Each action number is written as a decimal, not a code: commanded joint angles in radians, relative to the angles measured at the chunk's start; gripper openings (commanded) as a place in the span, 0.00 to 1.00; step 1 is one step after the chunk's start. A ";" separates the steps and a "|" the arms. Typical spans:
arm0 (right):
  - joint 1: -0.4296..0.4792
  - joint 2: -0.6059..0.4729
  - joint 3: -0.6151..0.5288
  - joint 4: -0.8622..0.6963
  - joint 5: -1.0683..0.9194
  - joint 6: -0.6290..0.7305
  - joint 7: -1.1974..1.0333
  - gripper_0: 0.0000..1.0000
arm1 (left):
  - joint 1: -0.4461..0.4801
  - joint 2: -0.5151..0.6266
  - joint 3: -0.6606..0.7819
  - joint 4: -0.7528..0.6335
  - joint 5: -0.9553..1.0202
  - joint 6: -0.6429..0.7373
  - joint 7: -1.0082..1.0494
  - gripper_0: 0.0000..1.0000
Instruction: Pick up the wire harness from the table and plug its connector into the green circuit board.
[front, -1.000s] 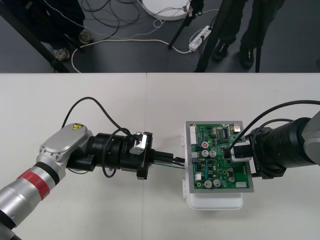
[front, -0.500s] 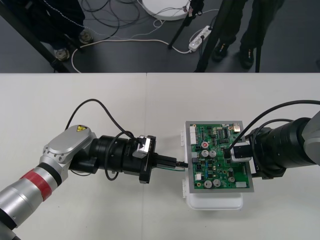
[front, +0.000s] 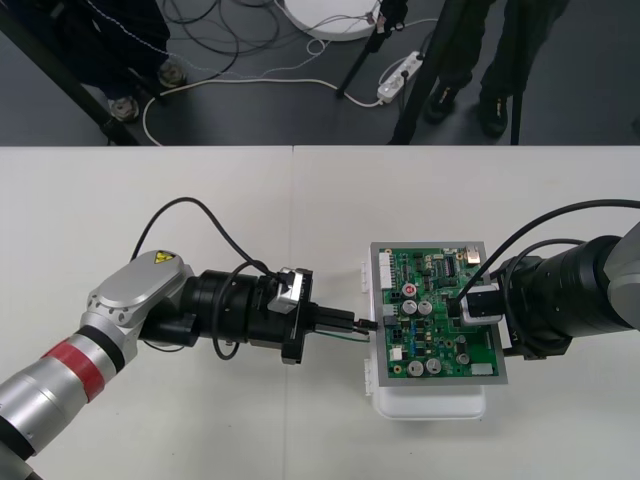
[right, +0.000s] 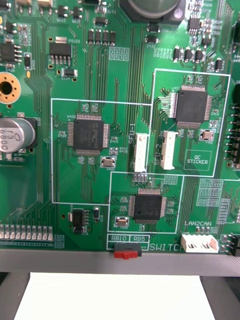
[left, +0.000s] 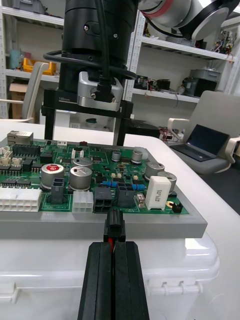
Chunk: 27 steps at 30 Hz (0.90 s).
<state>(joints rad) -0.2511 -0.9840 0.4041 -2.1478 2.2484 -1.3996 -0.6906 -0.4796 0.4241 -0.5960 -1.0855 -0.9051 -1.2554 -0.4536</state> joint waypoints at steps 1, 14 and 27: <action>-0.030 0.008 0.015 -0.012 -0.024 0.011 0.028 1.00 | -0.042 -0.035 -0.018 -0.008 0.020 0.033 -0.036 0.00; -0.030 0.008 0.015 -0.012 -0.032 0.011 0.026 1.00 | -0.042 -0.038 -0.018 -0.008 0.022 0.034 -0.036 0.00; -0.030 0.008 0.015 -0.012 -0.029 0.011 0.026 1.00 | -0.042 -0.042 -0.016 -0.008 0.023 0.034 -0.037 0.00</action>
<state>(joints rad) -0.2511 -0.9840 0.4041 -2.1456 2.2403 -1.3996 -0.6906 -0.4796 0.4136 -0.5960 -1.0855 -0.8997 -1.2476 -0.4536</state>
